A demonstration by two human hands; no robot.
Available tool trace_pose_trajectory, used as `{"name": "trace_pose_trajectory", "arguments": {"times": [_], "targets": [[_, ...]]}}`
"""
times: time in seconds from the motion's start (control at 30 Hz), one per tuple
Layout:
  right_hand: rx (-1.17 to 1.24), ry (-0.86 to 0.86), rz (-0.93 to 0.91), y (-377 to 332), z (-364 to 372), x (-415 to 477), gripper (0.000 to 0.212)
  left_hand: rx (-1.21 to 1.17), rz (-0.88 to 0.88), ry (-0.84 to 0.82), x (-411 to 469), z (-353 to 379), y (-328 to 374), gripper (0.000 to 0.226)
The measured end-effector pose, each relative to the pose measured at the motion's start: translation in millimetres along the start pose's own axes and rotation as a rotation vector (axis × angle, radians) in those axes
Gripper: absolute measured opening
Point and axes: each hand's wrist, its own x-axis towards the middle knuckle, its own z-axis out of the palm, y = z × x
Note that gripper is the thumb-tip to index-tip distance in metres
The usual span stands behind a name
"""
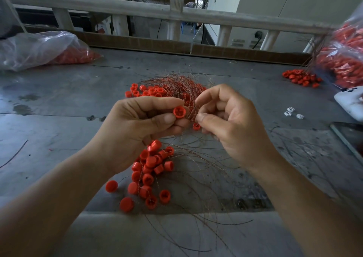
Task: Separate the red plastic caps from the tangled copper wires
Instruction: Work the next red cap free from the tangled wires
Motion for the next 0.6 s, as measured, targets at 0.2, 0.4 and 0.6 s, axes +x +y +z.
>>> {"name": "trace_pose_trajectory", "arguments": {"times": [0.2,0.4,0.6], "targets": [[0.23,-0.083,0.155,3,3,2,0.031,-0.057,-0.011,-0.099,-1,0,-1,0.024],[0.139,-0.143,0.134,7,1,2,0.025,-0.087,-0.038,-0.153,-2,0,-4,0.022],[-0.459,0.306,0.082,41,-46,27,0.018,-0.092,-0.053,-0.144,-2,1,-5,0.022]]}}
